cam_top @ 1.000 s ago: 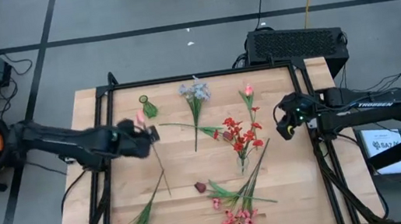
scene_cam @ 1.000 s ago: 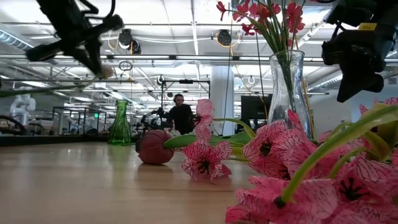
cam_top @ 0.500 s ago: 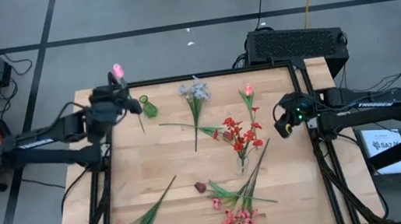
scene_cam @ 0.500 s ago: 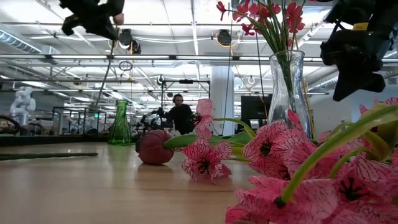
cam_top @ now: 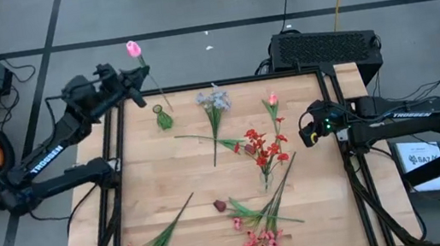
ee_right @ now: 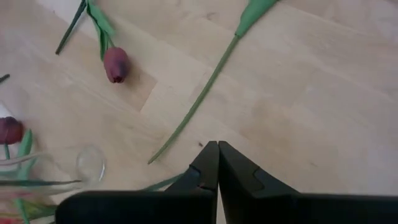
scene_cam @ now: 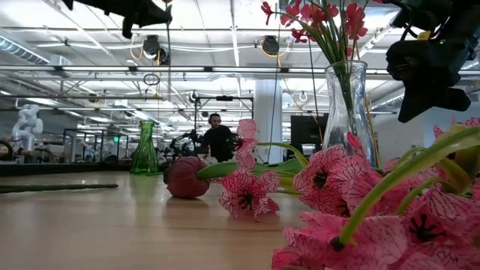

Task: Sort flowers into vase by color
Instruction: Put the bottom pink flower into the green vase

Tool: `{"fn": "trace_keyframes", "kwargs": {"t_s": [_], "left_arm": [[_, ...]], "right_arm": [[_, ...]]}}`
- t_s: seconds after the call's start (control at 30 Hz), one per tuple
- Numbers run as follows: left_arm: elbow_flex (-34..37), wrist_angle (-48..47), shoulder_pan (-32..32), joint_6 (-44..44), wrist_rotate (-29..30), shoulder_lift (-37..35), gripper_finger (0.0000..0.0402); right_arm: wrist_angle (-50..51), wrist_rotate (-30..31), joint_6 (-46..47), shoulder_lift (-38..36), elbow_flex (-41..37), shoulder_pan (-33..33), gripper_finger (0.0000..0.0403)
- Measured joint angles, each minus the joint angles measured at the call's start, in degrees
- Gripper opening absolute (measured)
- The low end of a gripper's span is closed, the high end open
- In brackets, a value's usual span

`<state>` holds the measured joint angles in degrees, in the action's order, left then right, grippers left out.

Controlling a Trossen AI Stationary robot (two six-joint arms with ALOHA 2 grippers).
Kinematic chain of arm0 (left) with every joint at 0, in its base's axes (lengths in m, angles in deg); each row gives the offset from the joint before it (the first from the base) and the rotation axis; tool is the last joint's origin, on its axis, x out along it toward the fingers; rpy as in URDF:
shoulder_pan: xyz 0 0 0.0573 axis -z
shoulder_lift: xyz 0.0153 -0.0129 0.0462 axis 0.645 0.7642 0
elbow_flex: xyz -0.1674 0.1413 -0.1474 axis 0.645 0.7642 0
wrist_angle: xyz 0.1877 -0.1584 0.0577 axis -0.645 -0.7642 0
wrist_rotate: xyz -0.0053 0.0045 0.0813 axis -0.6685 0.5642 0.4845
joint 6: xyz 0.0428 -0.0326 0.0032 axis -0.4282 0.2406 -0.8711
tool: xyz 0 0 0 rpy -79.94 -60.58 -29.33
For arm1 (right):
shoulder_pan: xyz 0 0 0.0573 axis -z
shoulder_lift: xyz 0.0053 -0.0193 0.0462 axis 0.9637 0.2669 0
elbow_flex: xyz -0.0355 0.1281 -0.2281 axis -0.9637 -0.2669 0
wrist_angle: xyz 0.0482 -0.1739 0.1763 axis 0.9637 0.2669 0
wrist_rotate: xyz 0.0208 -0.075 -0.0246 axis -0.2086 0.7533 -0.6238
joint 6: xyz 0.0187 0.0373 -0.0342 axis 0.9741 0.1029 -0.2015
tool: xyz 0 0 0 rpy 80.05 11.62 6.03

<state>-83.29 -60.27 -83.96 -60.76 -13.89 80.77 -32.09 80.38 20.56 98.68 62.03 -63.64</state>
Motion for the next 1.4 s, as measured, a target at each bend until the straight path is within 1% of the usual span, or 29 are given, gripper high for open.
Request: {"fn": "trace_keyframes", "kwargs": {"t_s": [0.1,0.13,0.27,0.33,0.43,0.53,0.6,0.7,0.8,1.0,1.2,1.4], "left_arm": [[0.02,-2.62,-2.85,-1.3,-3.2,0.05,0.0002],[0.02,-2.97,-3.47,-2.4,-5.08,0.07,0.0002],[0.02,0.5,-4.97,-5.77,-16.69,0.02,0.0001],[0.02,1.37,-5.58,-6.48,-19.44,-0.04,0.0001],[1.3,1.23,-6.77,-8.56,-20.06,-0.04,0.0001],[5.5,3.61,-8.49,-8.55,-22.53,-0.17,0.0001],[8.99,8.21,-9.68,-7.03,-23.55,-0.57,0.0001],[14.05,18.63,-11.78,-2.56,-24.35,-1.22,0.0001],[16.73,23.02,-14.76,0.82,-24.4,-1.61,0.0001],[14.91,25.02,-20.37,5.13,-29.1,-3.07,0.0001],[14.6,23.77,-24.14,10.8,-29.27,-4.75,0.0001],[14.58,21.15,-26.32,11.92,-29.3,-6.13,0.0001]], "right_arm": [[0.0,1.85,0.21,0.02,0.0,0.01,0.0],[-0.06,2.29,0.22,0.0,0.0,0.0,0.0],[-0.5,2.54,0.2,0.0,0.0,0.0,0.0],[-0.5,2.49,0.22,0.02,0.0,0.02,0.0],[-0.57,2.51,0.53,0.02,0.0,0.0,0.0],[-0.74,2.56,1.96,0.02,0.0,0.01,0.0],[-0.75,2.64,2.55,-0.01,0.0,0.02,0.0],[-0.74,2.69,2.96,0.0,0.0,0.0,0.0],[-0.75,3.86,3.27,0.02,0.0,0.02,0.0],[-0.76,4.15,3.74,0.02,0.0,-0.01,0.0],[-0.76,4.88,3.73,0.02,0.0,-0.01,0.0],[-0.79,5.36,4.66,0.02,0.0,0.02,0.0]]}}
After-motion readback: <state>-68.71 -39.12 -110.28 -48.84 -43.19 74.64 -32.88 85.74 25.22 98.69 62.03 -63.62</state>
